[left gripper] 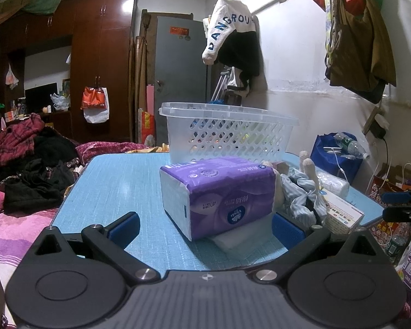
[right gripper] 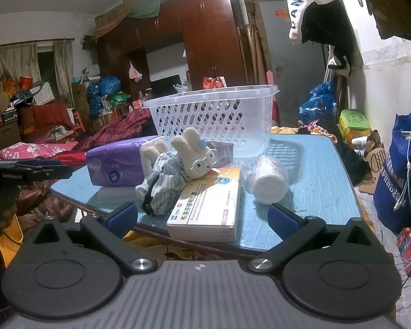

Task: Organize objects

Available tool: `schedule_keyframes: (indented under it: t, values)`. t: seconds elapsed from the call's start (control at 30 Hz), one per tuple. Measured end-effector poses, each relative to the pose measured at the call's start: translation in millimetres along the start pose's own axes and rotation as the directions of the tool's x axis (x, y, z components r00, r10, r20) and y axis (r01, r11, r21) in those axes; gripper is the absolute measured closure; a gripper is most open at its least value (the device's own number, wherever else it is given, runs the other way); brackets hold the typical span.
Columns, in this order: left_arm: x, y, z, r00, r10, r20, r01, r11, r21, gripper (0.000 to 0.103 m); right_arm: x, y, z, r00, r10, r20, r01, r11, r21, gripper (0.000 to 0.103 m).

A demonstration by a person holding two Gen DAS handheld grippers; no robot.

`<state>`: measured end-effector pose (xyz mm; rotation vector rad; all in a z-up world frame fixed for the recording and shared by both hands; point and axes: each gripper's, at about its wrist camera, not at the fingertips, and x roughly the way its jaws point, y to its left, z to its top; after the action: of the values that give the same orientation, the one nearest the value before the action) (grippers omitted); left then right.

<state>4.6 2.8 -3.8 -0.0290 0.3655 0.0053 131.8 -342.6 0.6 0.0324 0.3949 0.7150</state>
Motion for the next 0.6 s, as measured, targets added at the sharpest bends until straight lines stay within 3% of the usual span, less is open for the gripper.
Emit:
schedule_keyframes:
  t: [0.6]
  values:
    - [-0.6,0.6,0.2,1.0,0.001,-0.002,-0.001,1.0,-0.002,0.0,0.4,-0.6,-0.8,1.0,0.0,-0.003,0.0,1.0,-0.003,0.0]
